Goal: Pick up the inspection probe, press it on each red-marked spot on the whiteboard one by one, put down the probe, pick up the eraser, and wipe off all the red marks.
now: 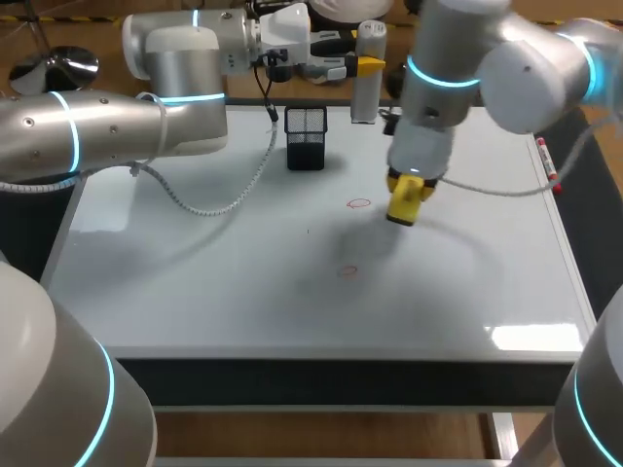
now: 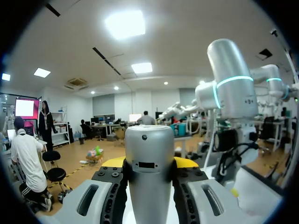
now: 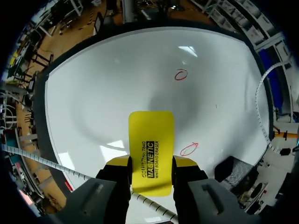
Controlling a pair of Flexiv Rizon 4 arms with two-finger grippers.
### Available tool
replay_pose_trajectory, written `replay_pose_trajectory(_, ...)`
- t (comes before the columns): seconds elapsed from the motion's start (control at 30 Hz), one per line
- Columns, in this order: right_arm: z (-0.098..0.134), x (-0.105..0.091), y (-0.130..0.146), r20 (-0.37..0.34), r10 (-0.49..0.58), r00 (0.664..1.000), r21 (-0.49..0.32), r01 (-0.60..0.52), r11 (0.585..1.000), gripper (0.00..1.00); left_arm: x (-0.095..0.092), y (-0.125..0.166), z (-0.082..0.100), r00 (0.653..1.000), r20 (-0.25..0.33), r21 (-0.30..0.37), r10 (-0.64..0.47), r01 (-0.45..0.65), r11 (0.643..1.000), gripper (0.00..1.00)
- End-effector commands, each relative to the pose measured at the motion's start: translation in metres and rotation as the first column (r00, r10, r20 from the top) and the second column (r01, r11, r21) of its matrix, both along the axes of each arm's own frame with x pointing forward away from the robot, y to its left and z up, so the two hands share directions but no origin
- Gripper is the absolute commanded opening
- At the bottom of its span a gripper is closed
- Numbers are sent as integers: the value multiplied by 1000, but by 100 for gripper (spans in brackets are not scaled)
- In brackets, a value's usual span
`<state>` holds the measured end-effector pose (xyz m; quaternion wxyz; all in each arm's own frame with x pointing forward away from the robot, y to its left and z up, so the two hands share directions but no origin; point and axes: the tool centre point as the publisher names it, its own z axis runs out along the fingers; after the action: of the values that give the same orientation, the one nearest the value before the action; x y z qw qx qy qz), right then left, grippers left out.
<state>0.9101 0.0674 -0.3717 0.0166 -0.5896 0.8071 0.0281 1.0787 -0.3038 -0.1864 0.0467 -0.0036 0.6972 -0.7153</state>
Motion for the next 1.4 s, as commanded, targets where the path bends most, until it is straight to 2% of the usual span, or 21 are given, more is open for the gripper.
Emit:
replay_pose_trajectory(0.03, -8, 18, 41, -49, 61, 997, -102, -66, 993, 0, 1, 0, 1, 1000, -1, 1, -2, 2, 1000, 0)
replay_pose_trajectory(0.43, -22, 37, 88, -93, 224, 970, -117, -234, 965, 0, 1, 0, 1, 1000, -1, 1, -2, 2, 1000, 0)
replay_pose_trajectory(0.7, -26, 43, 105, -103, 272, 957, -111, -283, 953, 0, 1, 0, 1, 1000, -1, 1, -2, 2, 1000, 0)
replay_pose_trajectory(1.1, -43, 43, 107, -102, 286, 953, -82, -294, 952, 0, 1, 0, 1, 1000, -1, 1, -2, 2, 1000, 0)
replay_pose_trajectory(1.4, -48, 44, 105, -102, 273, 957, -77, -281, 957, 0, 1, 0, 1, 1000, -1, 1, -2, 2, 1000, 0)
